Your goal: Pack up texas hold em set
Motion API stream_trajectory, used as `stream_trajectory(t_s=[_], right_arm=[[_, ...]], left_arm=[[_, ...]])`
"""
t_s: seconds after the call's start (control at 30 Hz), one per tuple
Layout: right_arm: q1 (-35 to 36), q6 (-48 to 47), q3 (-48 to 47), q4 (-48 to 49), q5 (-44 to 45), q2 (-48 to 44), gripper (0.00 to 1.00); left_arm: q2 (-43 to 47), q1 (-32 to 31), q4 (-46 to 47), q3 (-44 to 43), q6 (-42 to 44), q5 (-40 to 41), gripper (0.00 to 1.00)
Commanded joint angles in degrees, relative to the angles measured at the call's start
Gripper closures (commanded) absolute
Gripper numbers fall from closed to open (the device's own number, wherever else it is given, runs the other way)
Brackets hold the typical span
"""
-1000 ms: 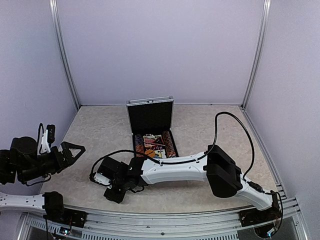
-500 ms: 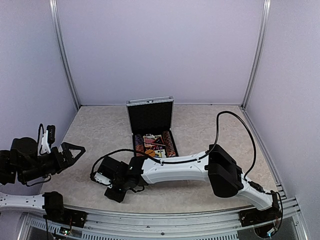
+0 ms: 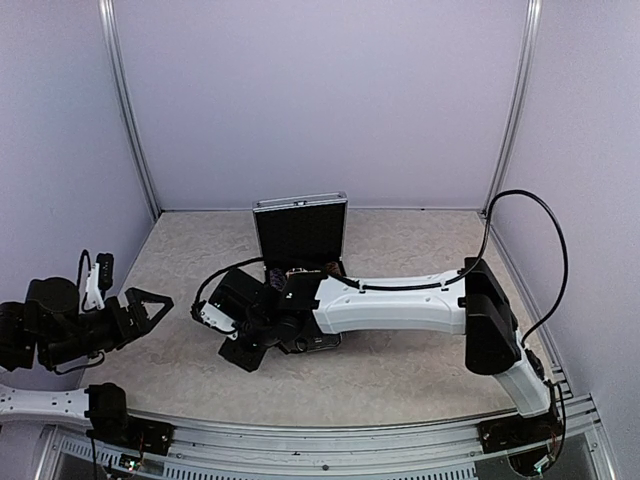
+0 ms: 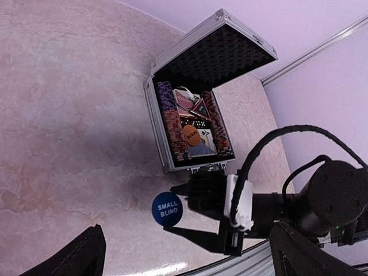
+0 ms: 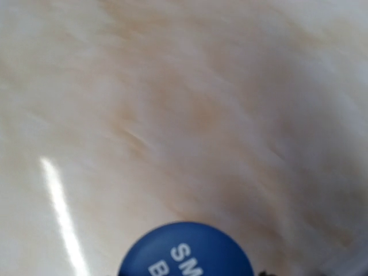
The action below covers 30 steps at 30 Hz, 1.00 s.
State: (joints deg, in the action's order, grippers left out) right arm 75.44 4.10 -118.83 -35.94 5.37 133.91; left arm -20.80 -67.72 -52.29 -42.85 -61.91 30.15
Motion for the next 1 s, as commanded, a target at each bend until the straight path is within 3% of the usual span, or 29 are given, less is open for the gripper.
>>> stream_trajectory(t_s=[0.0, 0.4, 0.97], right_arm=[[-3.9, 0.1, 7.3, 0.9, 3.3, -6.5, 0.46], [-14.2, 2.3, 21.3, 4.4, 5.5, -13.6, 0.46], [-20.2, 3.9, 26.8, 6.6, 7.2, -14.3, 0.45]], left_arm=[[5.8, 0.0, 1.3, 0.6, 0.4, -0.6, 0.01], [2.7, -0.1, 4.2, 1.0, 1.9, -1.5, 0.01], [1.6, -0.1, 5.0, 1.0, 2.0, -1.7, 0.01]])
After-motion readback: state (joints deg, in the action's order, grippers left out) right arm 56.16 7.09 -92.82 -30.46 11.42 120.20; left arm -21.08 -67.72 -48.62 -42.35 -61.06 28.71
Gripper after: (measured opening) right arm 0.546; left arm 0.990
